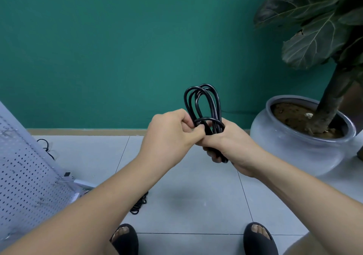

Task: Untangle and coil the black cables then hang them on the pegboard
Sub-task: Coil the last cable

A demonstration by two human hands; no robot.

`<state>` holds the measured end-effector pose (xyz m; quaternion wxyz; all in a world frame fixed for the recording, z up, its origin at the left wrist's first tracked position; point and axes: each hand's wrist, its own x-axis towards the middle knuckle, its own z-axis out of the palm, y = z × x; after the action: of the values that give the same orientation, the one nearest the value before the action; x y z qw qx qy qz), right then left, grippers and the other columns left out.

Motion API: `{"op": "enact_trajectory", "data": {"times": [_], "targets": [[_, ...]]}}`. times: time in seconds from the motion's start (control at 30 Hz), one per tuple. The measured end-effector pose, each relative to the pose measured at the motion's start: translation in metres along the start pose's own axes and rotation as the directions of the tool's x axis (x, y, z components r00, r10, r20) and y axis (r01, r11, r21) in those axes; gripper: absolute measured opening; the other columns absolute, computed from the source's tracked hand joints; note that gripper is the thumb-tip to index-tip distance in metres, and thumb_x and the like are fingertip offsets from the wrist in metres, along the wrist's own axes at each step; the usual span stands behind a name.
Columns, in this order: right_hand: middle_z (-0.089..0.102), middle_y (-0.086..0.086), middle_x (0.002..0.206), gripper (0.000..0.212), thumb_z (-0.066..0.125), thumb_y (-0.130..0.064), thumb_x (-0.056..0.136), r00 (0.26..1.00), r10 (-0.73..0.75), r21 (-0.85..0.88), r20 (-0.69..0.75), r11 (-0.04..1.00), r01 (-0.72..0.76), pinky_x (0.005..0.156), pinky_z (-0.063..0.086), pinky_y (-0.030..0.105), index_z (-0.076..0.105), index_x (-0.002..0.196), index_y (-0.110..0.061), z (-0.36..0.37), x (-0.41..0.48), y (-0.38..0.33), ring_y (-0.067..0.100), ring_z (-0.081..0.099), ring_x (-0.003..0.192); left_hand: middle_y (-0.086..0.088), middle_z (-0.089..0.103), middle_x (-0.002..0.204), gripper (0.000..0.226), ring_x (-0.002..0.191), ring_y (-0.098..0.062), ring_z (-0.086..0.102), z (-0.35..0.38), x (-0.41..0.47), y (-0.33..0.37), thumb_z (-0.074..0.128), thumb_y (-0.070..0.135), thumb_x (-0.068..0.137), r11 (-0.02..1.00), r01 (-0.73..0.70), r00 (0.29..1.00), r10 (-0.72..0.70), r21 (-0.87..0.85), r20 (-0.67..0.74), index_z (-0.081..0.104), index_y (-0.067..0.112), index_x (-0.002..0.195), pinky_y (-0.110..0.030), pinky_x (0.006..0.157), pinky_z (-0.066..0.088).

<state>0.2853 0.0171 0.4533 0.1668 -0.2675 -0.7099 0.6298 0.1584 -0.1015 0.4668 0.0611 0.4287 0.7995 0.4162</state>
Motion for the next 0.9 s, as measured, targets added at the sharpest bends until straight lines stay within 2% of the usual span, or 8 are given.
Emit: {"op": "enact_trajectory", "data": {"times": [0.13,0.27,0.37,0.47,0.57,0.67,0.77,0.9], "targets": [[0.058,0.004,0.074,0.035,0.077,0.0,0.086,0.998,-0.043,0.005,0.053,0.999,0.043,0.052,0.032,0.033,0.063,0.115,-0.014,0.007,-0.001,0.004,0.024,0.043,0.062,0.009,0.069,0.068,0.012,0.067,-0.014,0.063,0.0,-0.003,0.006,0.064,0.038,0.088,0.992,-0.028,1.0,0.029,0.124,-0.007,0.062,0.027,0.081,-0.036,0.064,0.056],[0.071,0.012,0.084,0.036,0.078,-0.004,0.085,0.995,0.018,0.012,0.101,1.0,-0.02,0.057,0.034,0.037,0.064,0.118,-0.009,0.0,0.0,0.001,0.027,0.054,0.067,0.003,0.066,0.071,0.012,0.068,-0.024,0.061,-0.006,-0.002,0.006,0.054,0.03,0.095,0.955,-0.154,0.986,0.131,0.254,0.107,0.061,0.023,0.088,-0.039,0.064,0.054],[0.07,0.015,0.082,0.04,0.078,0.001,0.089,0.991,0.086,0.071,0.105,0.993,-0.094,0.058,0.039,0.036,0.067,0.125,-0.011,-0.008,0.0,0.001,0.024,0.055,0.064,0.009,0.057,0.079,0.012,0.082,-0.025,0.054,-0.011,-0.002,0.005,0.047,0.016,0.099,0.883,-0.309,0.948,0.258,0.354,0.185,0.056,0.022,0.095,-0.042,0.07,0.042],[0.061,0.014,0.09,0.026,0.072,0.007,0.091,0.984,0.091,0.226,0.154,0.966,-0.125,0.054,0.036,0.029,0.071,0.113,-0.006,-0.019,0.001,-0.003,0.019,0.049,0.062,0.017,0.043,0.078,0.024,0.086,-0.016,0.044,-0.018,0.0,0.008,0.042,0.012,0.103,0.835,-0.404,0.905,0.303,0.373,0.3,0.043,0.032,0.09,-0.036,0.072,0.027],[0.063,0.01,0.093,0.014,0.069,0.005,0.091,0.973,0.057,0.324,0.222,0.937,-0.129,0.05,0.034,0.022,0.069,0.103,-0.004,-0.025,0.003,-0.007,0.013,0.044,0.059,0.019,0.05,0.079,0.017,0.077,-0.006,0.048,-0.022,0.001,0.004,0.041,0.017,0.105,0.884,-0.377,0.885,0.256,0.275,0.39,0.051,0.031,0.1,-0.029,0.065,0.033],[0.051,0.005,0.075,0.021,0.077,-0.002,0.083,0.975,0.07,0.419,0.209,0.895,-0.154,0.049,0.031,0.021,0.058,0.086,-0.012,-0.03,0.005,-0.005,0.011,0.041,0.056,0.007,0.051,0.074,0.023,0.066,-0.012,0.044,-0.025,-0.003,0.006,0.03,0.033,0.101,0.937,-0.32,0.86,0.227,0.137,0.456,0.051,0.024,0.101,-0.038,0.064,0.041],[0.045,0.003,0.074,0.027,0.08,-0.001,0.083,0.98,0.011,0.512,0.198,0.852,-0.113,0.048,0.032,0.021,0.057,0.096,-0.008,-0.036,0.005,-0.006,0.01,0.04,0.056,-0.007,0.045,0.069,0.042,0.062,-0.016,0.036,-0.028,-0.001,0.006,0.03,0.048,0.109,0.934,-0.349,0.875,0.298,0.071,0.382,0.043,0.017,0.084,-0.043,0.063,0.039],[0.044,0.001,0.071,0.028,0.076,-0.004,0.083,0.964,-0.062,0.483,0.26,0.872,-0.074,0.052,0.03,0.023,0.063,0.108,-0.003,-0.042,-0.001,-0.009,0.011,0.039,0.057,0.003,0.054,0.067,0.053,0.069,-0.015,0.051,-0.024,0.013,-0.013,0.03,0.061,0.11,0.915,-0.364,0.89,0.286,0.176,0.354,0.047,0.026,0.075,-0.041,0.07,0.047]]}}
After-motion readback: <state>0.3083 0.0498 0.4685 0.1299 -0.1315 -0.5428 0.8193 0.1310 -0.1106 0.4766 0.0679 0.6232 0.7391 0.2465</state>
